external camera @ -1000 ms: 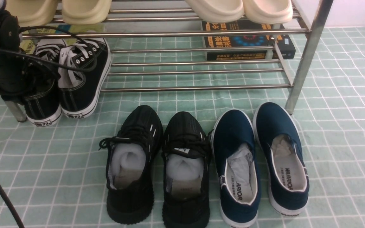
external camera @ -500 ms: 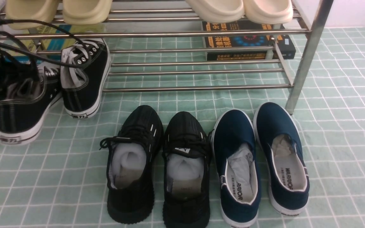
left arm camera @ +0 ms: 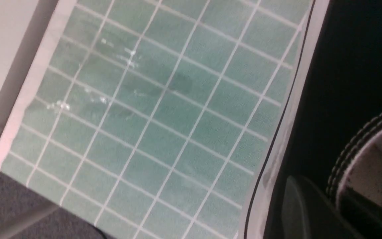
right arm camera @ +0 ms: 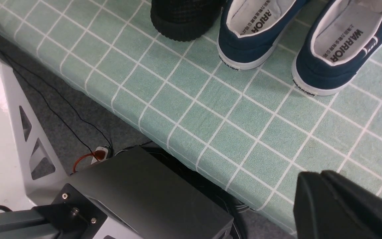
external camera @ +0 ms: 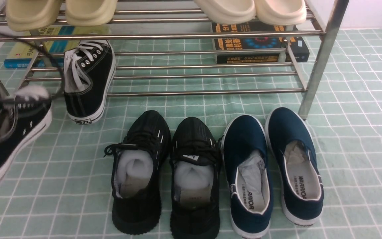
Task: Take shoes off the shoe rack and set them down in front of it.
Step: Use your left arm to remove the clamped shoe from the shoe rack and put it down
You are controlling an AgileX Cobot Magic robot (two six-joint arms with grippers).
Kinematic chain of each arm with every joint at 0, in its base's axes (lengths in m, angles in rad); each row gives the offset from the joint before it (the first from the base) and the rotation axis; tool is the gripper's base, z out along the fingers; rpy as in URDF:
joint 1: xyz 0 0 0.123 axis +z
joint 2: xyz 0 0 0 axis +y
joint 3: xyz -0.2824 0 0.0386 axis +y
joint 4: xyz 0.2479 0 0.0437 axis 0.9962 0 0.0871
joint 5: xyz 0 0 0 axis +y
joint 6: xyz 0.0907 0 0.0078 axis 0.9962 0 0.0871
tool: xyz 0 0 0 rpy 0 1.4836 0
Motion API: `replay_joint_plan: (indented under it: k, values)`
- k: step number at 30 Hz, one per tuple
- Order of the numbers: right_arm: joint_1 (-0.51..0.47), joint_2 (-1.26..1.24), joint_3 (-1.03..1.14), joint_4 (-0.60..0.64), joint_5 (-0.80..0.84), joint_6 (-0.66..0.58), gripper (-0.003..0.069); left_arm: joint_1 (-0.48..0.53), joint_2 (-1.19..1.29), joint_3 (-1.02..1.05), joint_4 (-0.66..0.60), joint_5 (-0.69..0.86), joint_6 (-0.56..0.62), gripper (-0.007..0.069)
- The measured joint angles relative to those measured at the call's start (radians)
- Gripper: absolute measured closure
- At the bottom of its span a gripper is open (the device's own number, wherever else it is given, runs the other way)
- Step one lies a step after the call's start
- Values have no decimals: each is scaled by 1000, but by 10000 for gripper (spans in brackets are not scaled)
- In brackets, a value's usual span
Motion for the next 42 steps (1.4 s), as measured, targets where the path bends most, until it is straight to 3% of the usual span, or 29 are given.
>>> replay_joint_plan:
  k: [7, 13, 17, 22, 29, 37, 42]
  values:
    - [0, 0, 0, 0, 0, 0, 630, 0, -22, 200, -29, -112, -65, 603]
    - [0, 0, 0, 0, 0, 0, 627, 5, -22, 223, -15, -218, -72, 603]
    - [0, 0, 0, 0, 0, 0, 622, 62, -8, 223, -26, -249, -81, 603]
    - [0, 0, 1, 0, 0, 0, 620, 162, 57, 225, -98, -310, 42, 603]
    - [0, 0, 1, 0, 0, 0, 613, 173, 149, 225, -188, -369, 156, 603]
    - [0, 0, 1, 5, 0, 0, 609, 173, 204, 225, -109, -334, 166, 588]
    - [0, 0, 1, 9, 0, 0, 606, 173, 204, 224, -52, -321, 165, 494]
